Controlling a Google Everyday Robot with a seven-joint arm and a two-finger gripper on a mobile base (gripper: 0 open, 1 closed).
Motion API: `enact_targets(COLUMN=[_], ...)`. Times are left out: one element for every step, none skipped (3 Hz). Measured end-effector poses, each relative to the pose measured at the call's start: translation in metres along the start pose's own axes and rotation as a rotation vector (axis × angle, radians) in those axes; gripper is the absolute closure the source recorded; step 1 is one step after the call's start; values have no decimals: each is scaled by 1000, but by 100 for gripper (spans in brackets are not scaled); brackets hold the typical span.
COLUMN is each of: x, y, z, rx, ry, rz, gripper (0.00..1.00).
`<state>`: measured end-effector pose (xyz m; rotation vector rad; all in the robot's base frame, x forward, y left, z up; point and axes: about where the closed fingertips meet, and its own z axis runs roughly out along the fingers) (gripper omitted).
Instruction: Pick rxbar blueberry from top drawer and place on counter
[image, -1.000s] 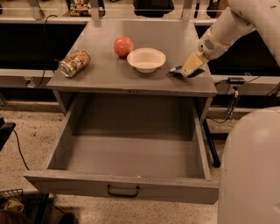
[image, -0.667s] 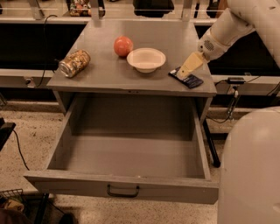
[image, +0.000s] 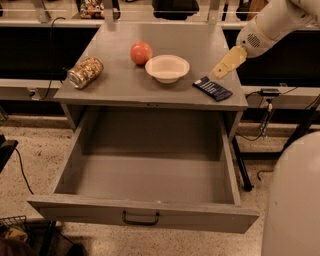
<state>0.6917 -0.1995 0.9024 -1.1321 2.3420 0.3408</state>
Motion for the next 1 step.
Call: enact_targets(x=[0], y=[0], z=[1], rx=[0], ry=[-1], rz=[-14], gripper=[0])
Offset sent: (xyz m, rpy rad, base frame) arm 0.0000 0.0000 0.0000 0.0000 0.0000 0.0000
